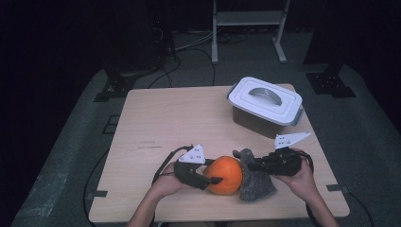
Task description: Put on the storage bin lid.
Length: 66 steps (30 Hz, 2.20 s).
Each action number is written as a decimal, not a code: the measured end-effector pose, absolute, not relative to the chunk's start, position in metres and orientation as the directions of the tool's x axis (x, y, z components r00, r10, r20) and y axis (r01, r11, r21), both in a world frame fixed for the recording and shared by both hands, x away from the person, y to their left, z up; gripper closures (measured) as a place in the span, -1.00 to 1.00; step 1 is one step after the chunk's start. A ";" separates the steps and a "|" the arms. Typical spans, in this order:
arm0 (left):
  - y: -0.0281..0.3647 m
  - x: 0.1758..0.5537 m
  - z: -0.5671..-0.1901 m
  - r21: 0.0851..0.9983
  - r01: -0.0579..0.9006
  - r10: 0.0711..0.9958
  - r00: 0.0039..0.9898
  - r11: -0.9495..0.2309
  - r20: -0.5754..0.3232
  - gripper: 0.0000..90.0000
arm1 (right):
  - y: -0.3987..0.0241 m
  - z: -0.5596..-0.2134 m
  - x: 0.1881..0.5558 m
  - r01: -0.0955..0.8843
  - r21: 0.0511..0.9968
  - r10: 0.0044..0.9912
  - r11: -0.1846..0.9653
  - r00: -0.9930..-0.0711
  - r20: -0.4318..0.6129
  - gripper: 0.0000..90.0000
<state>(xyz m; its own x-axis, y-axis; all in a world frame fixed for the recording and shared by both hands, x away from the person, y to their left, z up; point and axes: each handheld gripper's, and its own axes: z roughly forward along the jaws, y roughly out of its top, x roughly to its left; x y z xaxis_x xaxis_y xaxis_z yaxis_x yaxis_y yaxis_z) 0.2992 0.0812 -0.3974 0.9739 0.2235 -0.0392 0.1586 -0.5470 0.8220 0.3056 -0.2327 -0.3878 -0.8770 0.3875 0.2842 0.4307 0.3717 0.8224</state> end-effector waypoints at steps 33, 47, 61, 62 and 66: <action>0.078 0.302 -0.401 0.822 0.162 0.217 0.975 -0.547 -0.048 -0.59 | -0.214 -0.391 0.298 0.397 0.809 0.342 0.433 -0.903 0.261 0.73; 0.082 0.305 -0.412 0.819 0.154 0.202 0.978 -0.553 -0.047 -0.10 | -0.229 -0.385 0.299 0.408 0.814 0.384 0.413 -0.889 0.250 0.74; 0.090 0.306 -0.401 0.830 0.165 0.268 0.963 -0.533 -0.020 0.04 | -0.227 -0.396 0.305 0.442 0.794 0.412 0.417 -0.871 0.268 0.74; 0.089 0.305 -0.401 0.829 0.166 0.267 0.963 -0.535 -0.020 0.04 | -0.225 -0.393 0.303 0.431 0.802 0.411 0.413 -0.874 0.258 0.74; 0.083 0.303 -0.402 0.825 0.151 0.258 0.966 -0.545 -0.006 0.02 | -0.218 -0.381 0.299 0.392 0.832 0.388 0.392 -0.891 0.236 0.74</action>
